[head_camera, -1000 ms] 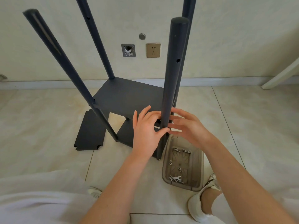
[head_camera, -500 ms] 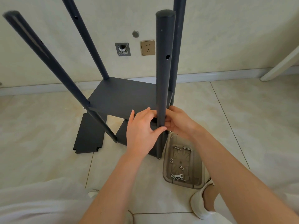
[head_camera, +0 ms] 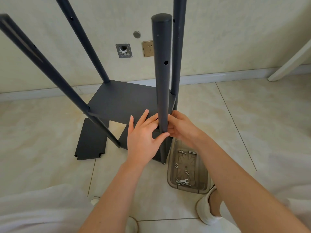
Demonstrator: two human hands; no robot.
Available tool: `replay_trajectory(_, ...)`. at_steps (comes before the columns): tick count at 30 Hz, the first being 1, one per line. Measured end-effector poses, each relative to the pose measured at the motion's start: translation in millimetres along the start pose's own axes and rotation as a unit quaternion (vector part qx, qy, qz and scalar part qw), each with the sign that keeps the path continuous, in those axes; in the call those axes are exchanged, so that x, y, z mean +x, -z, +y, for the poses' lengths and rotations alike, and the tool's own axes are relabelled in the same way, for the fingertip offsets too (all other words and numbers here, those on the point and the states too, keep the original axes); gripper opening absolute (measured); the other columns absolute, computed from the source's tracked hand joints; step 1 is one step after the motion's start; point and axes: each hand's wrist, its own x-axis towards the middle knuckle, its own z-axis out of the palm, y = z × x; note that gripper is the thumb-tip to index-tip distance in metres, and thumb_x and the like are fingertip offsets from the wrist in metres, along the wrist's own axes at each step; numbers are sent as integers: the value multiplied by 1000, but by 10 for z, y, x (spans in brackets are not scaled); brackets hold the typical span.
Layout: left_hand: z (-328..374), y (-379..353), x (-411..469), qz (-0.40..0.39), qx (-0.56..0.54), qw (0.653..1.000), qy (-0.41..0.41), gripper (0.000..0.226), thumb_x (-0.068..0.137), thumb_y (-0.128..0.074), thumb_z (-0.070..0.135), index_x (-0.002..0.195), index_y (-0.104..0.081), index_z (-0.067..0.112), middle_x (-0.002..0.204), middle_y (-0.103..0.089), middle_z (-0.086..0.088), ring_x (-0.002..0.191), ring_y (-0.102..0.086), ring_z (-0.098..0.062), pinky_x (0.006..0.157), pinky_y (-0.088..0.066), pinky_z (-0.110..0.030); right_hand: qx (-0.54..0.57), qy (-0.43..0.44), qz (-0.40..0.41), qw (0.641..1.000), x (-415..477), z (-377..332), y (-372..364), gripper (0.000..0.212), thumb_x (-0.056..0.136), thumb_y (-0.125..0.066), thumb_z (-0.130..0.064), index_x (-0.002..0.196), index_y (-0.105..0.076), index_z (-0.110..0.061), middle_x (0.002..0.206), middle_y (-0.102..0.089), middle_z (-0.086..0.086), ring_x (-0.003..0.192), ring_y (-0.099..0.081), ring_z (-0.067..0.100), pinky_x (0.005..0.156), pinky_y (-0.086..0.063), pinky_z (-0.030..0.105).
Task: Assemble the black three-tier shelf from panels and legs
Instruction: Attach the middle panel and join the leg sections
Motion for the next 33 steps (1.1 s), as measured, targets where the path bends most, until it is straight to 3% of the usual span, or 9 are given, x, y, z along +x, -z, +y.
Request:
replay_trajectory(11, 17, 21, 17, -10, -26, 1000, 5, 35, 83, -80, 37, 116, -76, 24, 129, -69, 5, 141, -47, -26, 122, -16, -59, -13, 25, 10, 1000, 9, 99, 8, 36, 102, -48, -37, 126, -48, -10, 118, -67, 12, 99, -71, 26, 92, -57, 45)
replay_trajectory(17, -44, 14, 2, -6, -20, 1000, -16, 38, 86, -76, 42, 120, -74, 26, 131, -68, 7, 142, -45, -22, 123, -21, -56, 8, 22, -4, 1000, 16, 100, 29, 36, 102, -51, -33, 128, -48, -8, 118, -68, 15, 102, -70, 30, 95, -55, 50)
replay_trajectory(22, -53, 2, -16, 3, -18, 1000, -20, 35, 86, -77, 41, 117, -75, 25, 128, -69, 6, 140, -49, -23, 120, -28, -56, 68, 23, -43, 996, 6, 221, 120, 42, 103, -50, -29, 130, -49, 3, 115, -49, 44, 95, -56, 38, 104, -48, 52)
replay_trajectory(23, -56, -6, -25, 7, -22, 1000, -21, 33, 86, -77, 41, 115, -76, 25, 128, -69, 6, 140, -49, -23, 120, -28, -54, 94, 15, -45, 994, 16, 267, 155, 42, 103, -50, -29, 131, -51, 3, 114, -53, 42, 96, -59, 38, 104, -48, 51)
replay_trajectory(25, -61, -28, -43, 20, -37, 999, -21, 31, 86, -79, 38, 113, -76, 25, 127, -70, 6, 139, -50, -23, 120, -29, -51, 144, -8, -29, 989, 61, 387, 240, 34, 103, -51, -28, 125, -61, -5, 112, -69, 24, 102, -69, 33, 99, -52, 47)
replay_trajectory(28, -55, -48, -57, 35, -57, 998, -13, 29, 84, -81, 34, 110, -77, 21, 124, -71, 3, 137, -52, -23, 119, -28, -48, 188, -70, 13, 980, 122, 705, 404, 26, 102, -50, -24, 118, -65, -10, 108, -75, 11, 101, -72, 26, 89, -55, 38)
replay_trajectory(33, -33, -51, -67, 33, -72, 997, -3, 28, 83, -82, 31, 108, -77, 19, 123, -72, 3, 137, -51, -23, 120, -27, -48, 120, -204, 98, 967, 139, 1471, 592, 18, 100, -56, -18, 115, -64, -11, 94, -77, 6, 88, -75, 22, 88, -57, 40)
